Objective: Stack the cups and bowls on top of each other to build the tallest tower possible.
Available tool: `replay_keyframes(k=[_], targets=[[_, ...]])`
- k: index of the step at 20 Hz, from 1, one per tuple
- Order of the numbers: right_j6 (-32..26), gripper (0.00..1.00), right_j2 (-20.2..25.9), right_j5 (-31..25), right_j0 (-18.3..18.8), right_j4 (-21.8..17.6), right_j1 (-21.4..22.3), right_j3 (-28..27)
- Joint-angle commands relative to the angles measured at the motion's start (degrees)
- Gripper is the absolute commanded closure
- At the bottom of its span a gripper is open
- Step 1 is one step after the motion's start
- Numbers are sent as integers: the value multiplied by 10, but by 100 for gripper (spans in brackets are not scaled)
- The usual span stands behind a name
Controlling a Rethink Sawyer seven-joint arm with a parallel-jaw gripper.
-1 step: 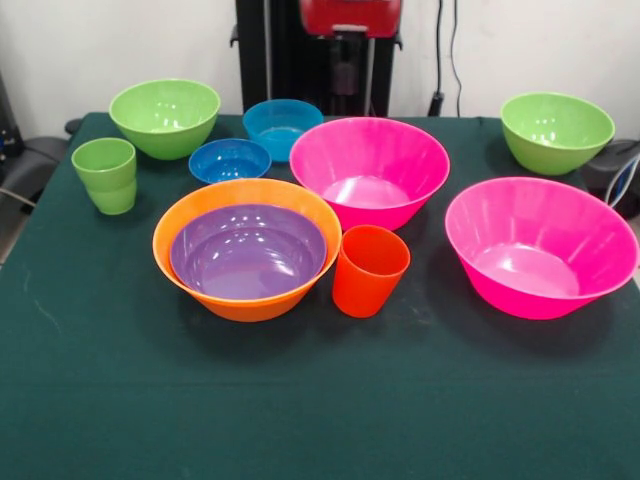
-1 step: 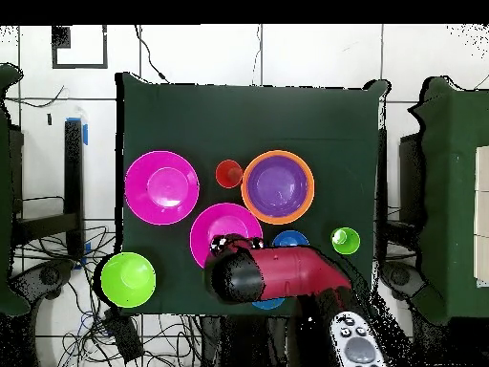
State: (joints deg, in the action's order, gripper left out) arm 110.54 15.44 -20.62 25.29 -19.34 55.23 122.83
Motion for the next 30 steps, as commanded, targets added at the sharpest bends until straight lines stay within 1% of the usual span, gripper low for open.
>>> replay_keyframes(k=[1,6,9,12,15,19,25,30], targets=[[156,100,-8,70,-62,53,-6,109],[182,100,-29,113,-108,68,-15,132],[192,100,-31,116,-126,79,-11,137],[201,100,-35,133,-145,81,-24,132],[203,100,-39,147,-151,75,-34,127],[210,100,-57,173,-168,68,-63,108],[215,100,-70,192,-181,80,-70,106],[217,100,-77,215,-191,85,-92,95]])
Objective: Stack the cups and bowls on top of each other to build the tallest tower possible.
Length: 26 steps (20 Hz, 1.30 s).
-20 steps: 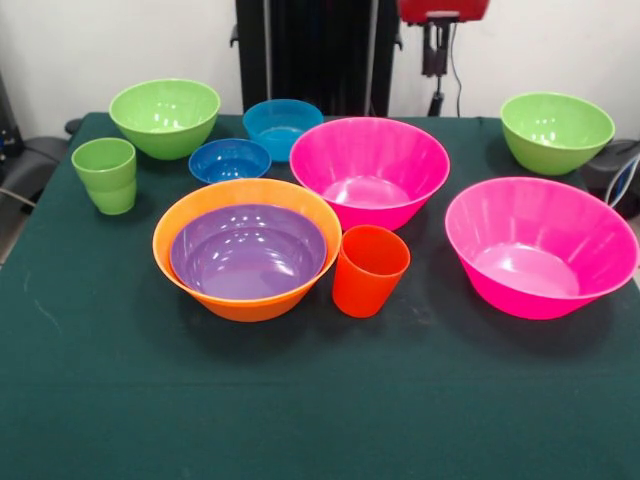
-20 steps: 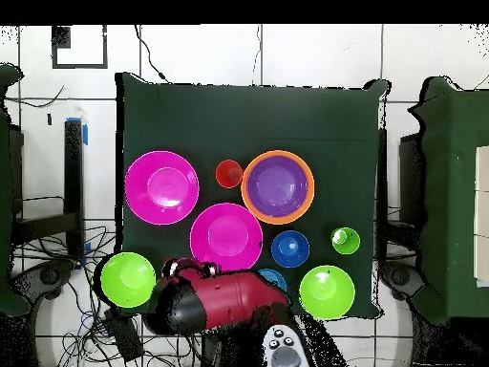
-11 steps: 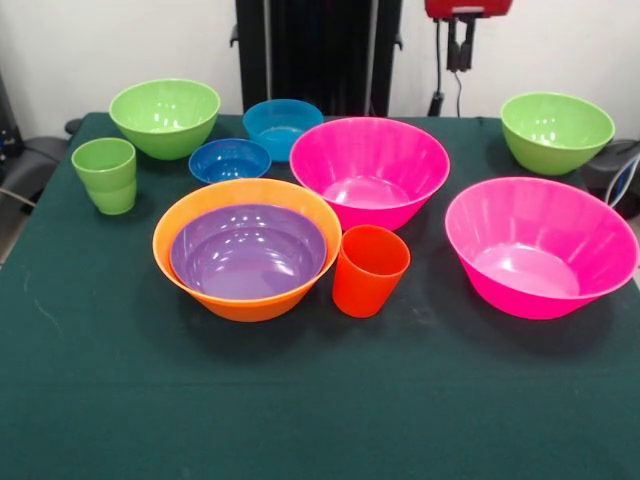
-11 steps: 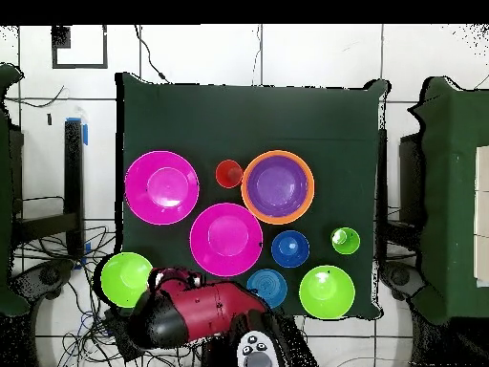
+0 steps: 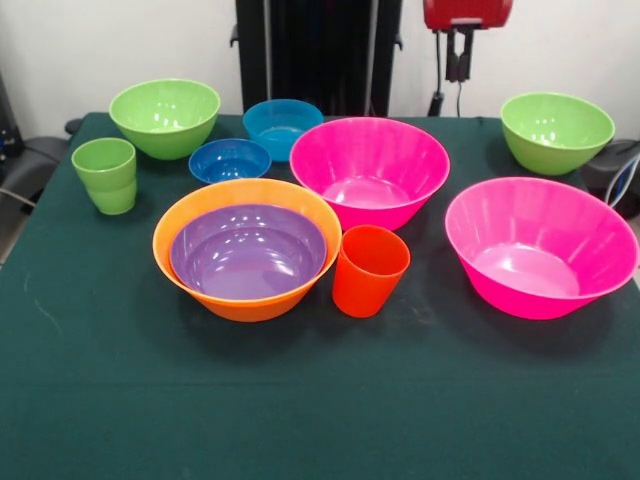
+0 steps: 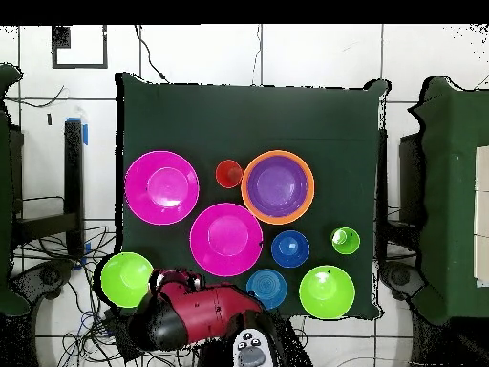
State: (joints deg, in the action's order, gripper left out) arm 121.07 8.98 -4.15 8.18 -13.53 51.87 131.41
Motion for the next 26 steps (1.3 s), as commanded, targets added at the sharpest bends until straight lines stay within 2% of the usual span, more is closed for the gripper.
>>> replay_keyframes(k=[1,16,26], targets=[[111,100,-14,54,-21,26,-60,10],[91,100,-22,73,-11,16,-76,-5],[81,100,-44,114,-9,1,-118,-31]])
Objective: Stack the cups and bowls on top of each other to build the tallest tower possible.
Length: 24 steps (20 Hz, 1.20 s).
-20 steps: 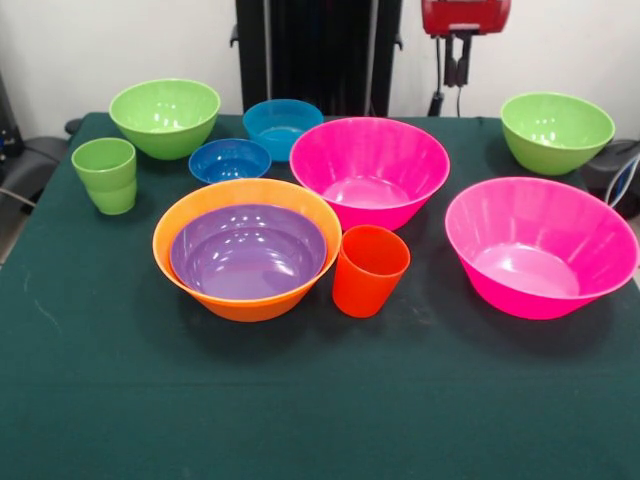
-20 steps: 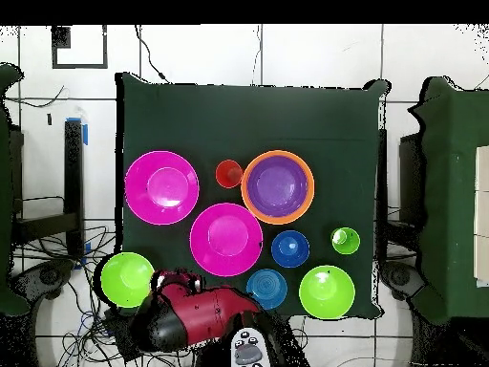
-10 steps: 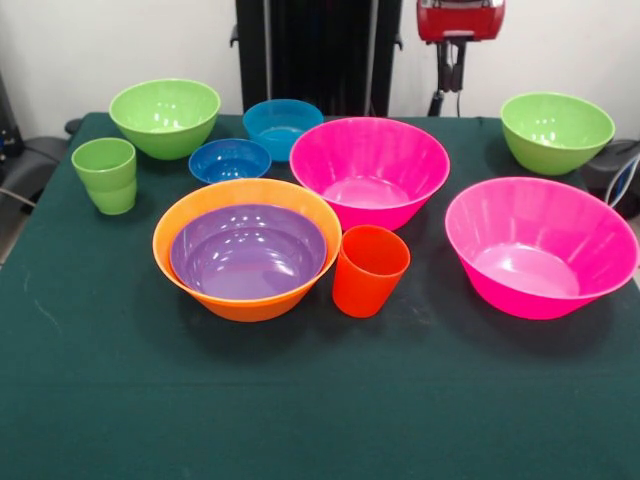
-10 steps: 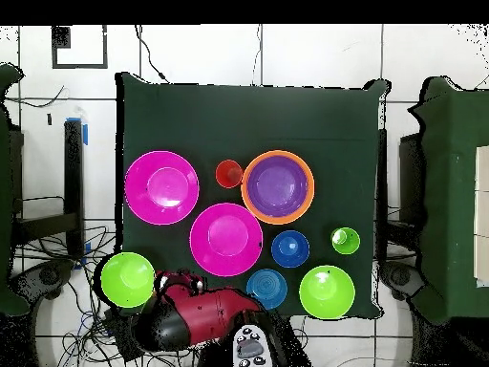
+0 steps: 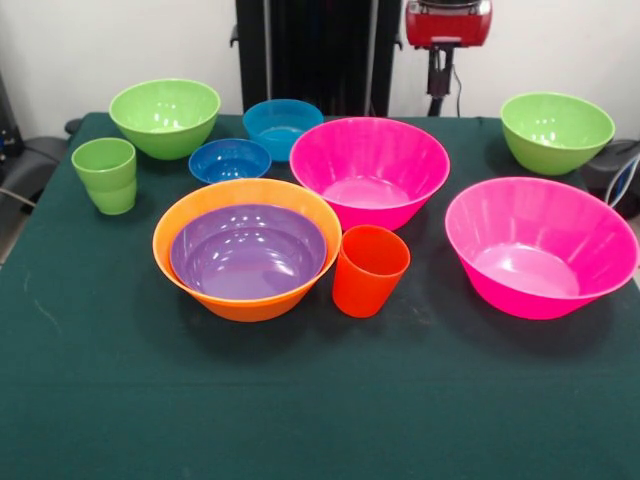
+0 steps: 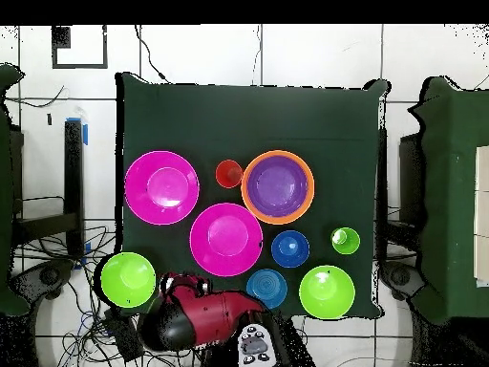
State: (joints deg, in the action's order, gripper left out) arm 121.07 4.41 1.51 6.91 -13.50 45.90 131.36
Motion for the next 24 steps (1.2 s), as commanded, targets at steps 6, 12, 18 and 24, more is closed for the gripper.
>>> replay_keyframes(k=[6,12,18,24], targets=[[79,100,-4,87,6,-2,-82,-36],[81,100,-11,118,-1,5,-105,-42],[87,100,-14,135,-12,16,-119,-47],[79,0,-25,158,-20,12,-124,-53]])
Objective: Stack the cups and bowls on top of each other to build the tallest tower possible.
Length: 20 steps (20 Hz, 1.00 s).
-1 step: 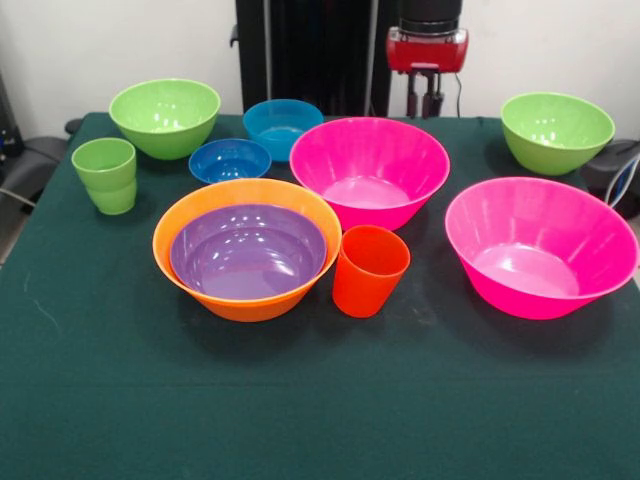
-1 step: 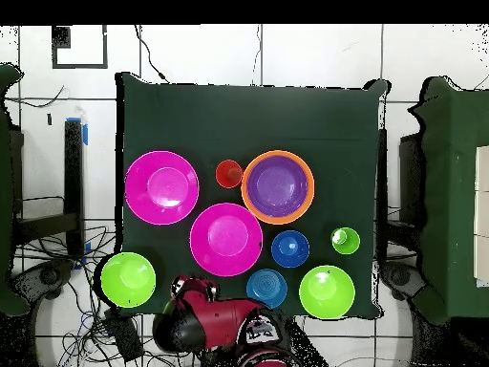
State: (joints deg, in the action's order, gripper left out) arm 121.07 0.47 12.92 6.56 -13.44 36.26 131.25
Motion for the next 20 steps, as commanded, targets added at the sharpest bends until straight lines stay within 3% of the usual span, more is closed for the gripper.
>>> replay_keyframes(k=[1,6,12,20], targets=[[78,0,9,54,-22,10,-29,-53],[72,0,11,29,-21,10,-21,-53],[91,0,19,53,-23,19,-37,-49],[107,0,36,96,-33,33,-88,-75]])
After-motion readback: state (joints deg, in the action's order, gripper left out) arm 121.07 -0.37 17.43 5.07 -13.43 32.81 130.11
